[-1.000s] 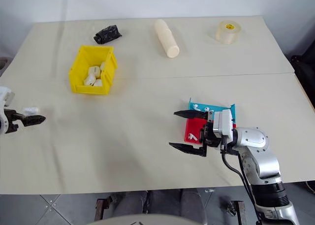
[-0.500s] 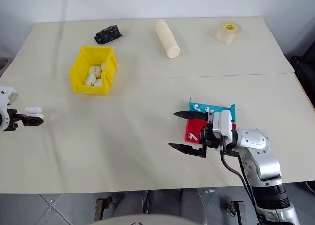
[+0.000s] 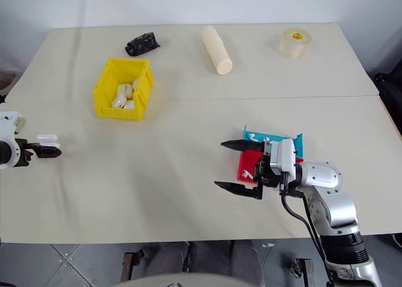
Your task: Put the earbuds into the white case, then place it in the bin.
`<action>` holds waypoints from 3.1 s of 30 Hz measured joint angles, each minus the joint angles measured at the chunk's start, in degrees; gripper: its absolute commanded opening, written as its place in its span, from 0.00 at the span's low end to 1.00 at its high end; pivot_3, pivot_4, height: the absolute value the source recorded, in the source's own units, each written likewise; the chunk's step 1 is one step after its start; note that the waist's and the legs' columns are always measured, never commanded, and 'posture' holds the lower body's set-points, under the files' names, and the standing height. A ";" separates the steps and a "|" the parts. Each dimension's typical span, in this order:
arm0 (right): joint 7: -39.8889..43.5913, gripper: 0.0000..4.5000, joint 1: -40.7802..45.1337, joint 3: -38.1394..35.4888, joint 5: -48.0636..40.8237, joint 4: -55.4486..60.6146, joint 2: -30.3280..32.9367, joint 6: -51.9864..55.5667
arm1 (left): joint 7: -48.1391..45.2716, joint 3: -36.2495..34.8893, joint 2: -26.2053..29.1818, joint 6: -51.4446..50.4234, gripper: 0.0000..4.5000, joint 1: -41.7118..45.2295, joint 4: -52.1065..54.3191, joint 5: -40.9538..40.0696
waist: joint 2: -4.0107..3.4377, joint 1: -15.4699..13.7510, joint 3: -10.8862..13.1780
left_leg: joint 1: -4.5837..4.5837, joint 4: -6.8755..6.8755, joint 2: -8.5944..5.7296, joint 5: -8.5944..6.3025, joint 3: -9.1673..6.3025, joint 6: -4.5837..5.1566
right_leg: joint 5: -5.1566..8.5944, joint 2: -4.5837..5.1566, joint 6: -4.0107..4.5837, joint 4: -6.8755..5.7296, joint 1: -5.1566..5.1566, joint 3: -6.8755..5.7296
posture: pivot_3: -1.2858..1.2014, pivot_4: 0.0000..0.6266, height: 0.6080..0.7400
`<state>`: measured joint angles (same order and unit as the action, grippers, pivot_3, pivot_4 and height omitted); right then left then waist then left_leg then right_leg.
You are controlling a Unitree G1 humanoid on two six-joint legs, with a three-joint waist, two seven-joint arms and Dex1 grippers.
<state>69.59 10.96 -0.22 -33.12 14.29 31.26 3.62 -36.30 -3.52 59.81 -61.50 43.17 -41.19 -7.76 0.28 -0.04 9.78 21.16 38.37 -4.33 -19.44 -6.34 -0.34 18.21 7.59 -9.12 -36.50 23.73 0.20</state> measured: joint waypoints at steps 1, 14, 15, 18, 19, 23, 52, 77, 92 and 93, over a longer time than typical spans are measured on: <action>0.00 1.00 0.01 0.04 0.01 -0.02 -0.21 0.00 | 0.01 0.02 -0.26 0.00 0.99 0.29 0.00 0.12 | 0.00 -0.03 0.00 | 0.00 0.00 -0.01 0.00 -0.01 0.00 | 0.00 0.00 0.00 0.00 0.00 0.00 | 0.52 0.24 1.00; -0.07 1.00 0.10 0.10 0.48 -0.45 -0.99 -0.34 | -1.10 -0.12 -0.47 -1.46 0.61 0.67 0.01 0.26 | 0.00 0.25 0.00 | 0.00 -0.01 0.01 0.00 0.01 0.00 | 0.00 -0.02 0.00 -0.01 0.02 -0.01 | 0.52 0.24 1.00; -0.07 1.00 0.17 0.13 0.49 -0.61 -1.10 -0.46 | -1.24 -0.65 -0.33 -1.63 0.61 0.08 0.37 0.09 | 0.00 0.32 0.00 | 0.00 -0.02 0.01 0.00 0.01 0.00 | 0.00 -0.01 0.00 -0.01 0.03 0.00 | 0.52 0.24 1.00; -0.01 1.00 0.53 0.31 0.53 -1.31 -1.30 -0.89 | -3.18 -5.64 0.06 -1.16 0.61 -5.55 5.43 -2.49 | 0.00 0.69 0.00 | 0.01 -0.09 0.03 0.00 0.08 0.00 | 0.00 0.02 0.00 -0.04 0.13 0.02 | 0.52 0.24 1.00; 0.02 1.00 0.64 0.32 0.53 -1.49 -1.30 -0.99 | -4.70 -7.65 -0.17 -0.64 0.61 -7.90 7.91 -4.41 | 0.00 0.68 0.00 | 0.02 -0.08 0.04 0.00 0.07 0.00 | 0.00 0.03 0.01 -0.04 0.13 -0.01 | 0.52 0.24 1.00; 0.52 1.00 0.85 0.32 0.54 -2.18 -1.16 -1.23 | -12.91 -19.37 -3.08 7.00 0.61 -22.12 24.53 -12.87 | 0.01 0.79 0.00 | 0.06 -0.08 0.08 0.00 0.08 -0.01 | -0.01 0.08 0.04 0.09 0.09 0.00 | 0.52 0.24 1.00; -6.34 1.00 -29.72 -28.01 -2.11 12.58 10.98 2.54 | -31.40 4.43 -46.51 64.54 0.61 -31.13 49.83 -20.71 | -0.01 -1.55 -0.02 | -0.06 0.09 0.11 -0.08 0.43 0.13 | -0.08 0.00 -0.09 0.70 -0.23 0.02 | 0.52 0.24 1.00; -24.18 1.00 -14.95 -16.56 -8.62 28.88 42.07 52.49 | -42.89 9.79 -47.77 67.73 0.61 -23.72 40.79 -25.07 | -0.02 -1.57 0.00 | 0.07 0.33 0.13 -0.13 0.35 0.22 | -0.11 0.00 -0.14 0.85 -0.26 -0.01 | 0.52 0.24 1.00; -18.83 1.00 12.15 17.65 9.81 18.84 41.06 51.97 | -37.77 12.22 -47.35 67.43 0.61 -24.70 43.05 -22.95 | -0.02 -1.37 0.00 | 0.14 0.34 0.11 -0.14 0.39 0.23 | -0.13 0.02 -0.19 0.87 -0.16 0.03 | 0.52 0.24 1.00; -18.40 1.00 12.54 18.10 10.37 18.68 40.85 51.96 | -37.60 12.47 -47.35 67.43 0.61 -24.72 43.15 -22.89 | -0.02 -1.43 0.00 | 0.15 0.34 0.09 -0.14 0.39 0.23 | -0.13 0.04 -0.19 0.87 -0.16 0.03 | 0.52 0.24 1.00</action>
<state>51.19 23.50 17.88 -22.76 32.97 72.11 55.58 -73.90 8.96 12.46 5.92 18.45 1.97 -30.65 0.25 -1.48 9.78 21.30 38.70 -4.24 -19.58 -5.96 -0.11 18.08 7.64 -9.30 -35.63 23.57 0.22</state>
